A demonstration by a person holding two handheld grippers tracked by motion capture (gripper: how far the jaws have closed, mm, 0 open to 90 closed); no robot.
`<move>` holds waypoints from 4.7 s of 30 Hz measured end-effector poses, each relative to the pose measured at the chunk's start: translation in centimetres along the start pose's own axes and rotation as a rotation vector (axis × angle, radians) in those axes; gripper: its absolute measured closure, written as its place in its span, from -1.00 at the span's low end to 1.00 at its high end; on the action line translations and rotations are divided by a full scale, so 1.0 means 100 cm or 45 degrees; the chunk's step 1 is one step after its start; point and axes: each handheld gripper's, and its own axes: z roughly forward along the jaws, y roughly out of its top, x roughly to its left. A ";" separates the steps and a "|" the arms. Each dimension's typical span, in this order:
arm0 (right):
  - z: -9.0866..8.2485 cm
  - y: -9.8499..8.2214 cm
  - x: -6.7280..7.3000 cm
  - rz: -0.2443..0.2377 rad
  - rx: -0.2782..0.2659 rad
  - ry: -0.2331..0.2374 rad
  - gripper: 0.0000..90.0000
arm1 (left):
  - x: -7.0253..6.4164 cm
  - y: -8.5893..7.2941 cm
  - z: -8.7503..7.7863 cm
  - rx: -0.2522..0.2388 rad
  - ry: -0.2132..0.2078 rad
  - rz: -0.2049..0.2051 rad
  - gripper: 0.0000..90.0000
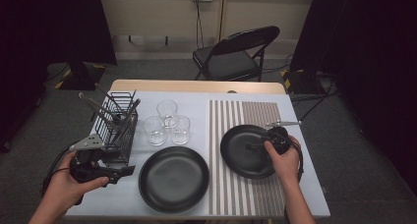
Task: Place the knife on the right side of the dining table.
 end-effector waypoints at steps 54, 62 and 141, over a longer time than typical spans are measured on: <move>0.002 -0.003 -0.004 0.020 0.016 0.018 -0.53 | 0.016 0.035 -0.013 0.004 0.094 0.022 -0.19; 0.001 -0.003 -0.003 0.017 0.011 0.021 -0.52 | 0.021 0.038 -0.012 0.001 0.122 0.028 -0.10; 0.002 -0.004 -0.002 0.017 0.029 0.026 -0.52 | 0.051 0.037 0.013 0.005 0.137 0.050 0.34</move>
